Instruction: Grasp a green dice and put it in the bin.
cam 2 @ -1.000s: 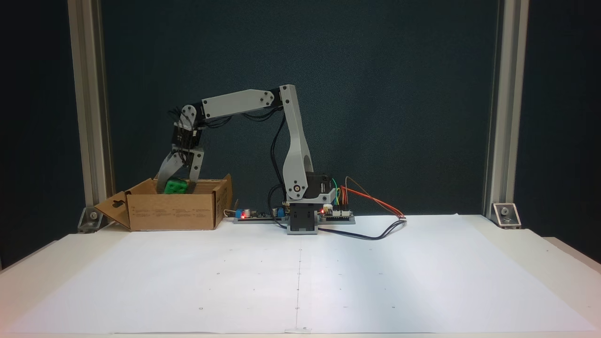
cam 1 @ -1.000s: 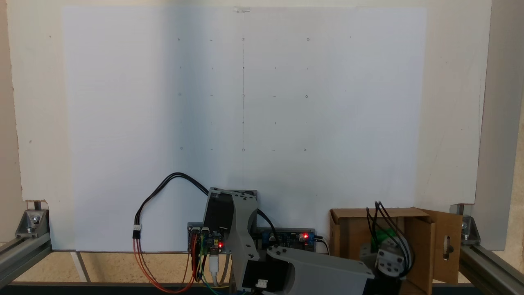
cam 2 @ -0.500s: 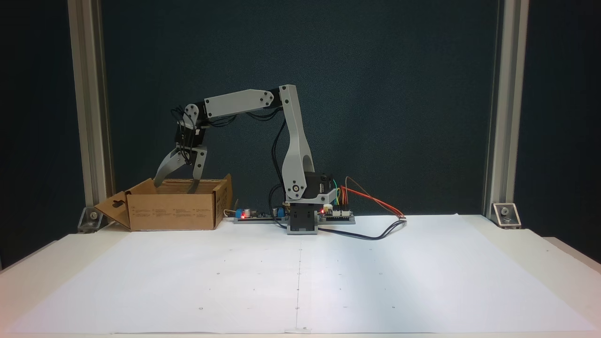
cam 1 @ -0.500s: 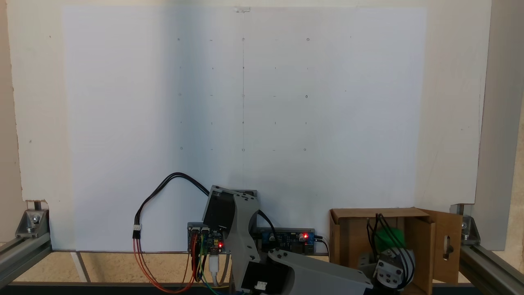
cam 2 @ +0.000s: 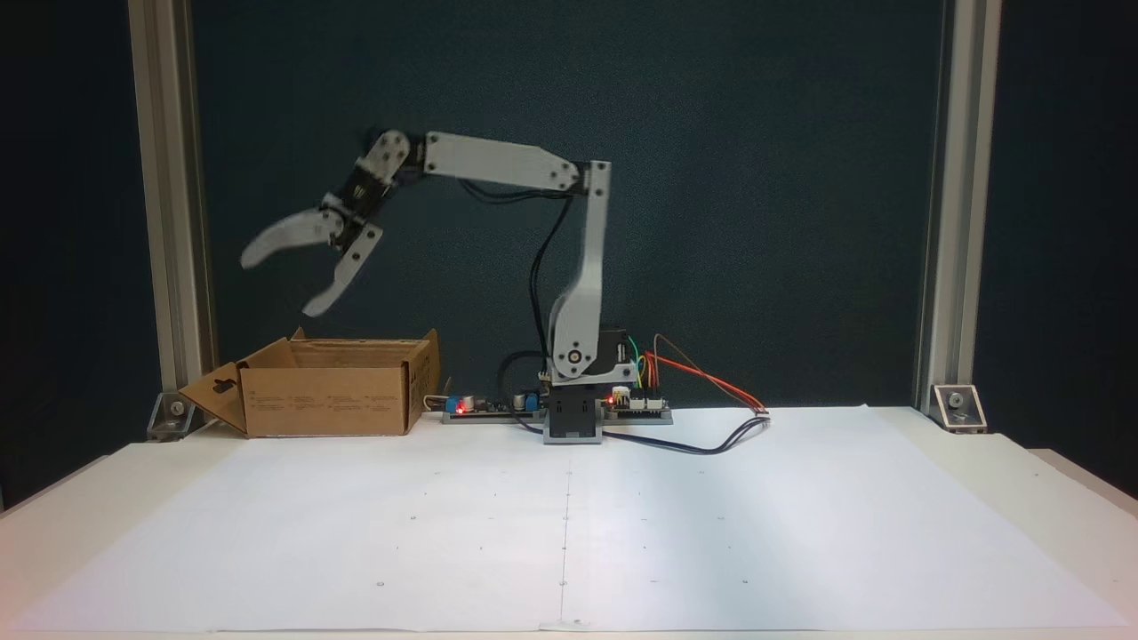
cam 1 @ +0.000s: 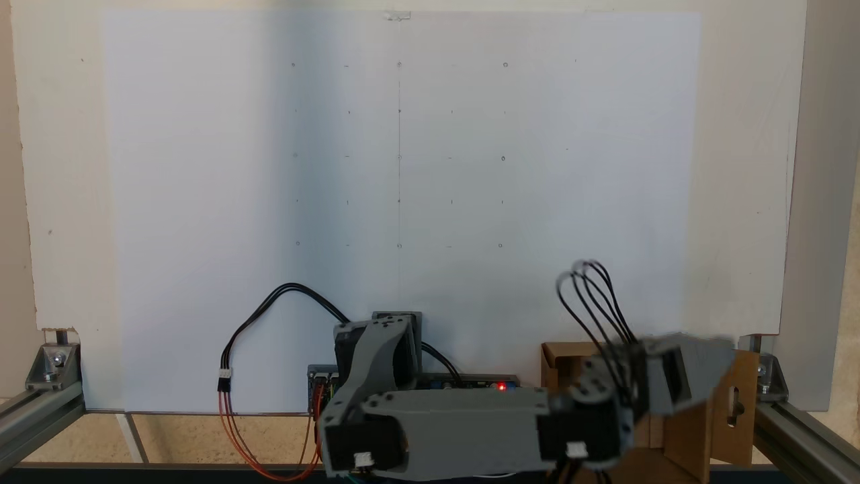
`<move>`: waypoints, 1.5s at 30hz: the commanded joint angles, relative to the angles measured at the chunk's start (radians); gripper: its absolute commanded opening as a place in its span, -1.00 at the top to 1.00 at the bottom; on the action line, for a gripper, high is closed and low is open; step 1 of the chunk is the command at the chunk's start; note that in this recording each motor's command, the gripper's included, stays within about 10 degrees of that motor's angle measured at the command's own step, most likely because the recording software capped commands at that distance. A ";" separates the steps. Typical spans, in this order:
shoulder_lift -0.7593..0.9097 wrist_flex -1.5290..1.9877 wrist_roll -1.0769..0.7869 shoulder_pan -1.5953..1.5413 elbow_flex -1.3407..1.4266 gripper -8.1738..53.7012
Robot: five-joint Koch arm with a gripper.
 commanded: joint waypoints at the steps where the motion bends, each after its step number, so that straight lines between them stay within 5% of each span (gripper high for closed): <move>1: 0.077 -0.021 0.164 -0.155 -0.074 -0.64; 18: 0.431 -0.176 0.167 -1.298 0.316 -0.70; 30: 0.640 -0.711 0.141 -1.324 0.902 -0.73; 45: 0.655 -1.340 0.103 -1.315 1.298 -0.67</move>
